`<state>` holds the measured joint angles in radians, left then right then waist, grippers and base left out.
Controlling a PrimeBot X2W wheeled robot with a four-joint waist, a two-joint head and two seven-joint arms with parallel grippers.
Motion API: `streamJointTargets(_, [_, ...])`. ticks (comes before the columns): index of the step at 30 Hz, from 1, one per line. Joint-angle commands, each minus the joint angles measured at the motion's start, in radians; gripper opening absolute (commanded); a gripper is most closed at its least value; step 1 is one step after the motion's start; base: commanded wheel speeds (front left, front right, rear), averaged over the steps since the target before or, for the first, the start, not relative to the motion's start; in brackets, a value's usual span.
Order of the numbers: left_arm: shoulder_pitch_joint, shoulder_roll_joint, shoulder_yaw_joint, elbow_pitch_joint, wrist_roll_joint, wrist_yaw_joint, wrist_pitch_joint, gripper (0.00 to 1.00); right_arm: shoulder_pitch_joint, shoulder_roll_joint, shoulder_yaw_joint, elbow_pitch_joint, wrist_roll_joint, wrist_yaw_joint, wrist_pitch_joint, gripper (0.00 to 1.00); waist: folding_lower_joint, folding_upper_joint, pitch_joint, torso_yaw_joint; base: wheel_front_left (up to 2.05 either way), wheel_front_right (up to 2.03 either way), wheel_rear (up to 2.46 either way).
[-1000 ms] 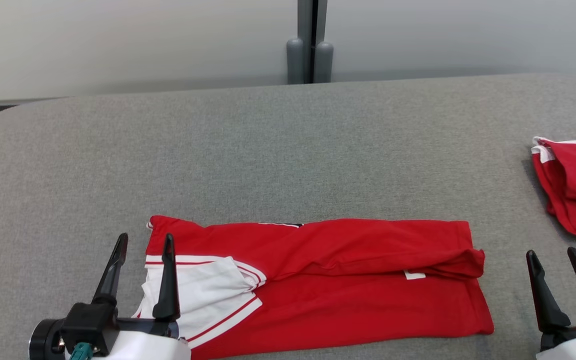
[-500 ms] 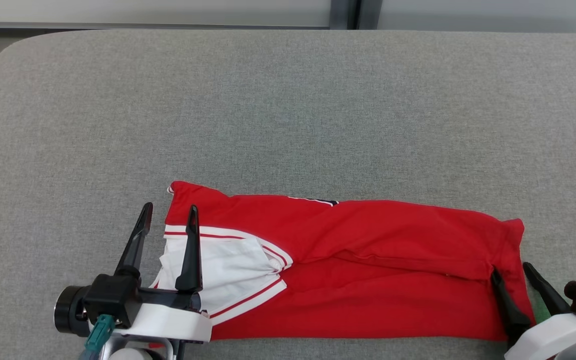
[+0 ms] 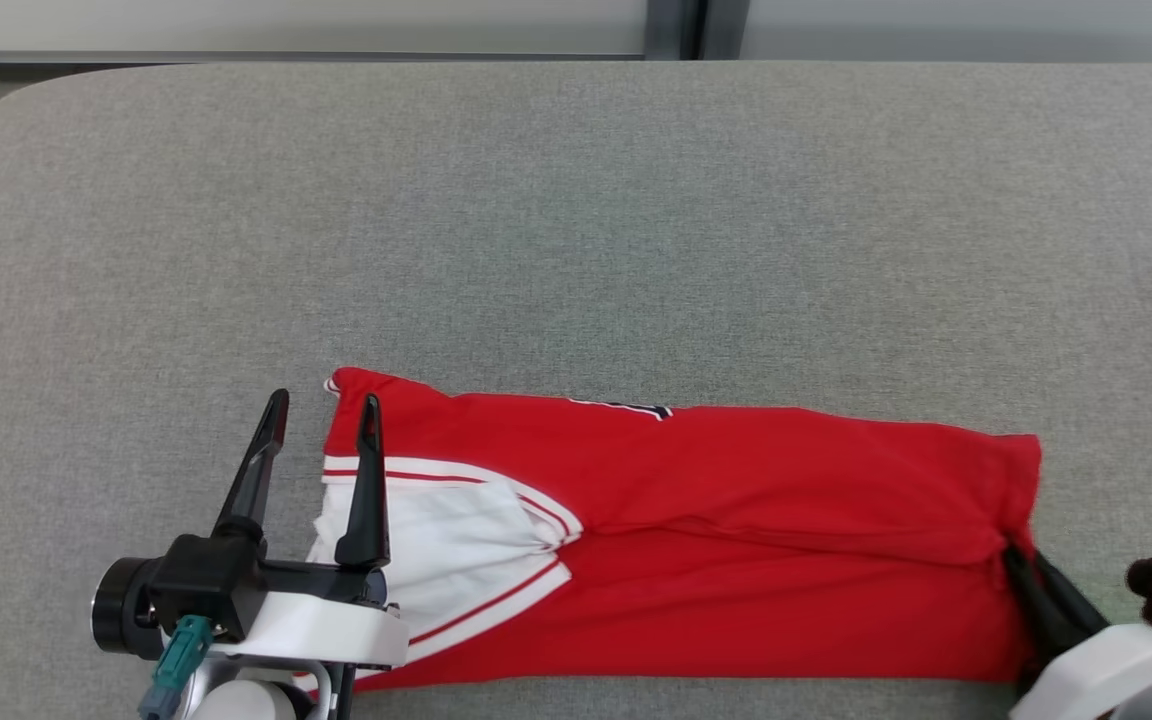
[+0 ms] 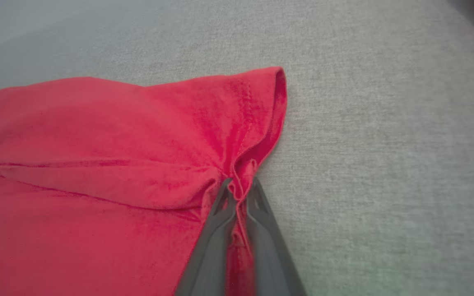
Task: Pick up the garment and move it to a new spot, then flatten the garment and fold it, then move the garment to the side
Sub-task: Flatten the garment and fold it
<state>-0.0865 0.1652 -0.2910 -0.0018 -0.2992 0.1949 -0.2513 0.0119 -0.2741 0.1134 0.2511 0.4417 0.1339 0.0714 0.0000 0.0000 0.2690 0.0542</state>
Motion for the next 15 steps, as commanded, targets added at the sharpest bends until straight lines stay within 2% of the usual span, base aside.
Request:
streamJointTargets(1, [-0.009,0.004,0.008,-0.002,-0.002,0.005,-0.005,1.0,0.016,-0.026,-0.034,0.01,-0.002,-0.006,-0.007,0.0,0.0,0.0,-0.005,-0.007,0.0,0.0,0.0])
streamJointTargets(10, [0.014,0.012,0.021,-0.009,-0.008,0.015,-0.007,1.0,0.022,-0.091,-0.155,0.018,0.004,-0.005,-0.021,0.0,0.0,0.0,-0.045,-0.052,0.0,0.0,0.0])
streamJointTargets(15, [0.016,0.018,0.02,-0.011,-0.01,0.017,-0.001,1.0,0.007,-0.101,-0.167,0.0,0.005,-0.005,-0.013,0.0,0.0,0.0,-0.068,-0.073,0.0,0.0,0.0])
